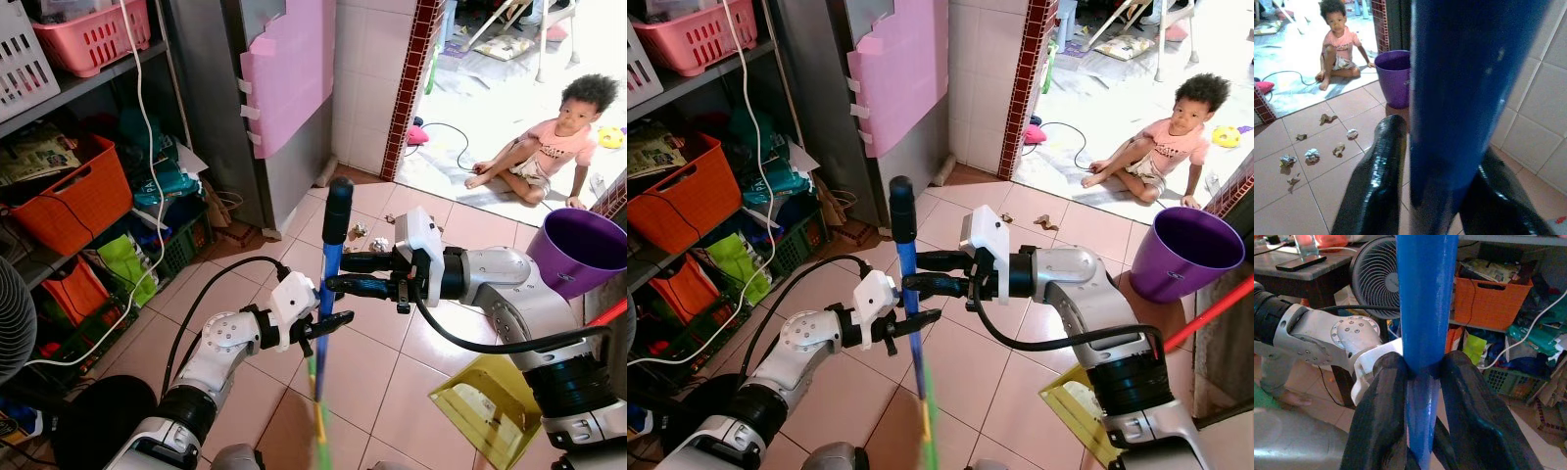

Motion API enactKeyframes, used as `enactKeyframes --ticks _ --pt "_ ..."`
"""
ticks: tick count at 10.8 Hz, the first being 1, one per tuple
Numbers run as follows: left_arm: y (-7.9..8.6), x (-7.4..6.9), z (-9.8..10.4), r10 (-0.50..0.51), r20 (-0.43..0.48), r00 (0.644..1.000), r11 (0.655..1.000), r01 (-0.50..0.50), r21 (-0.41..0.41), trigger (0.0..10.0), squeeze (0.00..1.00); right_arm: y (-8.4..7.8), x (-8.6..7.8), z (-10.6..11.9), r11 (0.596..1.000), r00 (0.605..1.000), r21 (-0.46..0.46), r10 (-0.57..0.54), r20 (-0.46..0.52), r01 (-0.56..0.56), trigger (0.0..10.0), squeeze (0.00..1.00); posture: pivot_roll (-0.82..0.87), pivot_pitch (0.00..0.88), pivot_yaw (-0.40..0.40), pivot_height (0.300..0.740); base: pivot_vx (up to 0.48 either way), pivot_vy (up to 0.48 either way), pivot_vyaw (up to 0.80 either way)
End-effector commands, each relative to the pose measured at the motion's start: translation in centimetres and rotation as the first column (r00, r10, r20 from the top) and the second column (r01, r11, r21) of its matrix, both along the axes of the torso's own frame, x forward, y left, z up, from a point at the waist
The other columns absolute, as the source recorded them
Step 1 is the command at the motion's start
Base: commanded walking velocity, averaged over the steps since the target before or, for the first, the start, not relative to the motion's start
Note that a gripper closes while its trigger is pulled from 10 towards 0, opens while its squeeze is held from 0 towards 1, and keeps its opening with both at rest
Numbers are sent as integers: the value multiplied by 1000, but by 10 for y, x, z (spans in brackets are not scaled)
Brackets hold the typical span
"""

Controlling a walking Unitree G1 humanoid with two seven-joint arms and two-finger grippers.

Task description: Sweep floor

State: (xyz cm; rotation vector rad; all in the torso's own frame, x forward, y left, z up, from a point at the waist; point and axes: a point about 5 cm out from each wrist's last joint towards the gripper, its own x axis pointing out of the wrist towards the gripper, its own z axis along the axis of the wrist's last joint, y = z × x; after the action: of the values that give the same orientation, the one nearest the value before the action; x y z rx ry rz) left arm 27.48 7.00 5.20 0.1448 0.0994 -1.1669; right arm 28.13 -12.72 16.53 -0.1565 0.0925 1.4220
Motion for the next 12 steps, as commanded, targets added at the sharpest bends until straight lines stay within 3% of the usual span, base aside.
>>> enactKeyframes --ticks 1,6,9,11,12 --pt "5 6 5 16 25 1000 1000 -16 4 0 0 1 0 11 1000 999 26 14 45 -15 10000 0 -94 0 25 740 0 0 0" --pt "-5 -4 -2 -36 -1 999 999 36 1 0 0 3 1 13 999 999 43 6 47 -8 10000 0 -98 0 27 740 0 0 0" --pt "-15 1 6 -30 15 999 999 31 -31 0 0 10 0 17 995 1000 95 3 31 -6 10000 0 -94 0 22 740 0 0 0" --pt "-18 3 9 -32 -1 999 998 32 -59 0 0 16 -4 5 993 1000 114 -20 -8 20 10000 0 -94 0 23 740 0 0 0" --pt "-18 3 9 -35 -7 999 997 34 -63 0 0 16 -6 2 992 999 123 -26 -29 30 10000 82 -95 0 25 740 0 0 0"
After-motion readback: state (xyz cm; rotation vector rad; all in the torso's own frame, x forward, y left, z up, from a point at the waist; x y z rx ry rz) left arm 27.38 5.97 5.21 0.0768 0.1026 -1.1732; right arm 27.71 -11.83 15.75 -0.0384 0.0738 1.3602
